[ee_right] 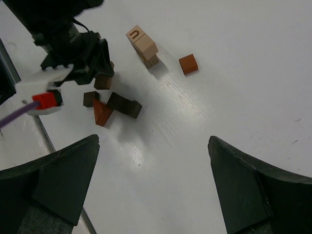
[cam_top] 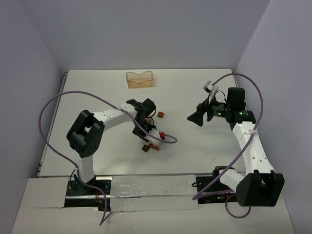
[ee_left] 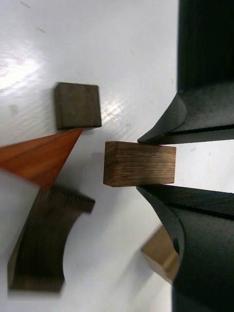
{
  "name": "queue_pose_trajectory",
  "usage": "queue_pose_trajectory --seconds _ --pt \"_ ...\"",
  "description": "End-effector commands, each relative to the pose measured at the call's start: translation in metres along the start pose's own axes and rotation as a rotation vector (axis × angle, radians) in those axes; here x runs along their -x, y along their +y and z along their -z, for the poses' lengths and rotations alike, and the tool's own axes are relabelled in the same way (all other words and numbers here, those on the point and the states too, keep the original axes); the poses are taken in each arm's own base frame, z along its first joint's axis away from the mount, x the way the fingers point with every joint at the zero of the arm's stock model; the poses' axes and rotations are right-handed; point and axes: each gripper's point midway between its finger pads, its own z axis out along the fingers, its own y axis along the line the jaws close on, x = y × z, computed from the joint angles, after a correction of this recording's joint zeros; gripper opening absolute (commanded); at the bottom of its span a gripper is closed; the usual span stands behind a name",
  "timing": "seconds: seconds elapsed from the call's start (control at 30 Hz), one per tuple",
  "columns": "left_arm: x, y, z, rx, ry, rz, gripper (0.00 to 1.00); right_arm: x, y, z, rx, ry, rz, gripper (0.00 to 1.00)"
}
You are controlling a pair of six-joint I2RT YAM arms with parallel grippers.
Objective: Build the wood block tower
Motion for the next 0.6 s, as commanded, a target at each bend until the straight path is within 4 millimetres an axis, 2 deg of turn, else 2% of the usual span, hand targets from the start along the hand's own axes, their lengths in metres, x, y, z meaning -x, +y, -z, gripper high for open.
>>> queue_pose_trajectory --seconds 0.0,0.1,0.17,0.3,0.43,0.57 --pt "0.049 0.016 0.056 0.148 -0.164 0.238 0.0 0.002 -0.001 0.0 -0.002 -0.029 0.031 1.0" --pt "0.054 0.015 0.072 0.151 -0.209 0.368 0.0 -0.006 -0.004 -0.005 0.001 -0.019 0.003 1.0" --pt "0.053 0.023 0.083 0.188 -0.241 0.415 0.0 -0.008 -0.006 -0.007 0.002 -0.019 -0.004 1.0" --pt "0.031 0.045 0.108 0.265 -0.272 0.509 0.0 -0.01 -0.012 -0.01 -0.007 -0.01 -0.014 1.0" --pt "0.015 0.058 0.118 0.267 -0.294 0.558 0.0 -0.012 -0.014 -0.011 -0.014 -0.001 -0.011 1.0" --pt "-0.002 0.069 0.119 0.28 -0.271 0.569 0.02 -0.014 -0.015 -0.011 -0.017 -0.001 -0.009 1.0"
